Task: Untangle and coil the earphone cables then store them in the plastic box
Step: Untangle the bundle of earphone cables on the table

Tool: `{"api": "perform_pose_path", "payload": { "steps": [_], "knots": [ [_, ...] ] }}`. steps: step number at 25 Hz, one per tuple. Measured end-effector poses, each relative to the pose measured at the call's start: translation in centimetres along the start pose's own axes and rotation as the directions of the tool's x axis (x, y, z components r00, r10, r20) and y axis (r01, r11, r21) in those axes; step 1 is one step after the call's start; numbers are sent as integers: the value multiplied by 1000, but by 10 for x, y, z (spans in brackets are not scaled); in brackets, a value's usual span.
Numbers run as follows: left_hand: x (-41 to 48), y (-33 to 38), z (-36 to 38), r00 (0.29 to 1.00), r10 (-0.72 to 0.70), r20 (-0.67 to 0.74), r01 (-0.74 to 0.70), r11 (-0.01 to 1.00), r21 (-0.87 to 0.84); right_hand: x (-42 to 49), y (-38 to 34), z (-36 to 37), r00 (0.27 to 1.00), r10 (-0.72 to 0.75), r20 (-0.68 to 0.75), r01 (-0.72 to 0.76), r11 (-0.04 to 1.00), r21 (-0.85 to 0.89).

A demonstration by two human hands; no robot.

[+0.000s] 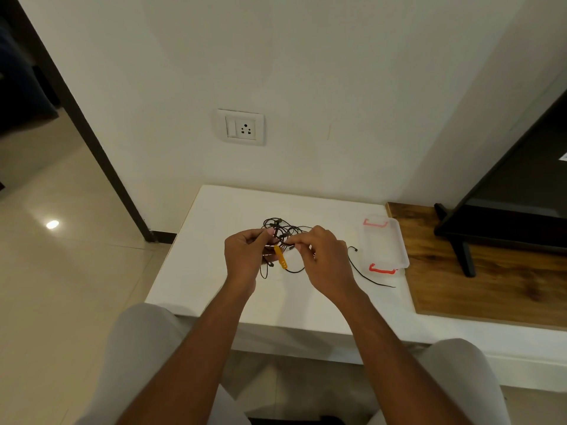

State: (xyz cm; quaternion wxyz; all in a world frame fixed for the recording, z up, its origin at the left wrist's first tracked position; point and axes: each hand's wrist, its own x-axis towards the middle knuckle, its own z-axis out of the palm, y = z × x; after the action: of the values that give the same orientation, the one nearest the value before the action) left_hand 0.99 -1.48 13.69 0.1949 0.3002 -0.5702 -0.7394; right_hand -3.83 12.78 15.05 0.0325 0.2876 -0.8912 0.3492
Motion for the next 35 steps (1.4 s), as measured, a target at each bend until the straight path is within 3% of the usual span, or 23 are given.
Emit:
{"api": "perform_pose_path", "payload": {
  "steps": [6,13,16,21,28,35],
  "knots": [
    [4,0,-4,996,-75,-58,72,996,-53,-7,8,4,996,-29,-90,44,985,170],
    [-4,5,0,989,-43,140,63,988,-141,-8,10,8,994,73,-77,-52,967,249],
    [-2,4,1,993,-66,98,81,985,-155,-13,15,5,998,-18,-57,25,990,141],
    [2,4,-2,988,-147,-48,138,978,-159,-21,23,-3,978,-205,27,205,946,-250],
    [7,8,-11,963,-233,-137,193,948,-254,-25,37,0,975,-194,106,220,903,-369],
    [13,8,-19,950,-291,-112,245,920,-307,-22,58,-9,989,-121,79,144,873,-466]
  ]
}}
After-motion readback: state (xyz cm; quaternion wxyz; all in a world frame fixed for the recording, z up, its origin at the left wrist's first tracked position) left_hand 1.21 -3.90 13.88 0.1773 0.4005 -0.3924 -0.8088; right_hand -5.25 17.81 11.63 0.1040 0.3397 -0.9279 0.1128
